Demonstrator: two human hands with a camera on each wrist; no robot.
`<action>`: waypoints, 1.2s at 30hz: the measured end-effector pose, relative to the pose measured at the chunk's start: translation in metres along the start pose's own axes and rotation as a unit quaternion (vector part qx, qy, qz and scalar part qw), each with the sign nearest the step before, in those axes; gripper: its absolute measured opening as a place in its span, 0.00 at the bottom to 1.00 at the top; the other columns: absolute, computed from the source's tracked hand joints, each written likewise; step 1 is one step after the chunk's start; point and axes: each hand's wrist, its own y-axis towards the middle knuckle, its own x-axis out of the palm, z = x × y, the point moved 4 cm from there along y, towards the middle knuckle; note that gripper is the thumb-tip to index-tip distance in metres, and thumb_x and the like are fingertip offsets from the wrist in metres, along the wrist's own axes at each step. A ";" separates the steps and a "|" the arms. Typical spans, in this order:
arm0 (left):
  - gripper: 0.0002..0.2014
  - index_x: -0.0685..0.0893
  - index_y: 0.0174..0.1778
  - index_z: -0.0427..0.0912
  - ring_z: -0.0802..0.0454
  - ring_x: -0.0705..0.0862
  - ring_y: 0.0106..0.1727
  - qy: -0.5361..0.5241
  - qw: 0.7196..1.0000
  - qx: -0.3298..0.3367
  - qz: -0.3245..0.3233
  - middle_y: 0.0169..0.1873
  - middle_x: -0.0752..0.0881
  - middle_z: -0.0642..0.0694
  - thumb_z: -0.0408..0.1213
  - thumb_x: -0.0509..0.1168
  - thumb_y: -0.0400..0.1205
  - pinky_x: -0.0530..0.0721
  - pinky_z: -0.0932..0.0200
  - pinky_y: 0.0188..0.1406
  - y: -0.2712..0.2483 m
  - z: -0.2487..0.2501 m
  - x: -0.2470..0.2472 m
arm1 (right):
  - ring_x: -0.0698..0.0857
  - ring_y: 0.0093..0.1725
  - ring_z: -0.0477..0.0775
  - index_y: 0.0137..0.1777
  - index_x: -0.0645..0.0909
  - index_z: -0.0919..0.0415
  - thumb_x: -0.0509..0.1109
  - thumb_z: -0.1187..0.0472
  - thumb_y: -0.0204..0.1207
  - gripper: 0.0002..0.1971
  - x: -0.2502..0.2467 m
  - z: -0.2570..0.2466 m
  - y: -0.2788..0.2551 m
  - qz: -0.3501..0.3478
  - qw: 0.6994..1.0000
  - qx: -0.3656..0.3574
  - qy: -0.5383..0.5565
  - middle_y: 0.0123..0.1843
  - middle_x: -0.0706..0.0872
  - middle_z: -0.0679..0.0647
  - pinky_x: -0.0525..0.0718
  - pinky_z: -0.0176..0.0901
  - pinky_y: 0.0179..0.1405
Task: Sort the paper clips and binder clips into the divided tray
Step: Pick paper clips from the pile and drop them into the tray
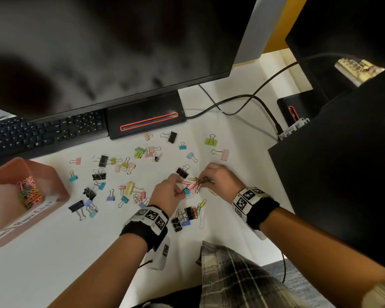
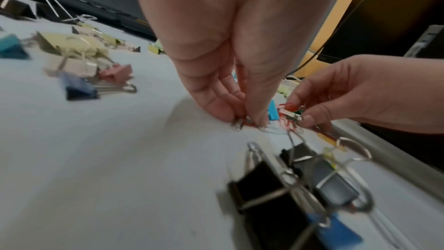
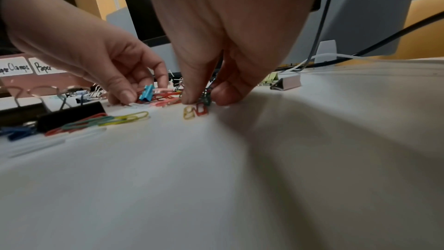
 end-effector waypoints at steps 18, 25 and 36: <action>0.22 0.76 0.61 0.43 0.47 0.79 0.55 0.139 0.990 0.030 0.014 0.55 0.77 0.46 0.51 0.67 0.76 0.79 0.55 0.54 -0.017 -0.004 -0.008 | 0.80 0.53 0.53 0.58 0.82 0.59 0.77 0.62 0.69 0.17 -0.020 0.016 -0.010 0.039 0.998 0.040 0.023 0.53 0.79 0.52 0.81 0.49 0.59; 0.25 0.76 0.63 0.40 0.45 0.76 0.60 0.125 0.991 0.016 0.036 0.59 0.75 0.42 0.42 0.74 0.72 0.75 0.56 0.58 -0.004 0.006 0.005 | 0.74 0.62 0.55 0.69 0.76 0.57 0.79 0.63 0.65 0.30 0.001 0.002 -0.007 -0.045 0.997 0.026 -0.057 0.62 0.75 0.55 0.75 0.47 0.66; 0.09 0.84 0.53 0.38 0.44 0.82 0.53 0.141 0.987 0.075 0.036 0.50 0.84 0.41 0.33 0.61 0.81 0.75 0.58 0.49 0.004 0.002 -0.005 | 0.79 0.54 0.59 0.50 0.86 0.61 0.66 0.59 0.78 0.09 -0.001 -0.001 0.006 -0.020 0.995 -0.003 -0.097 0.49 0.84 0.58 0.78 0.50 0.56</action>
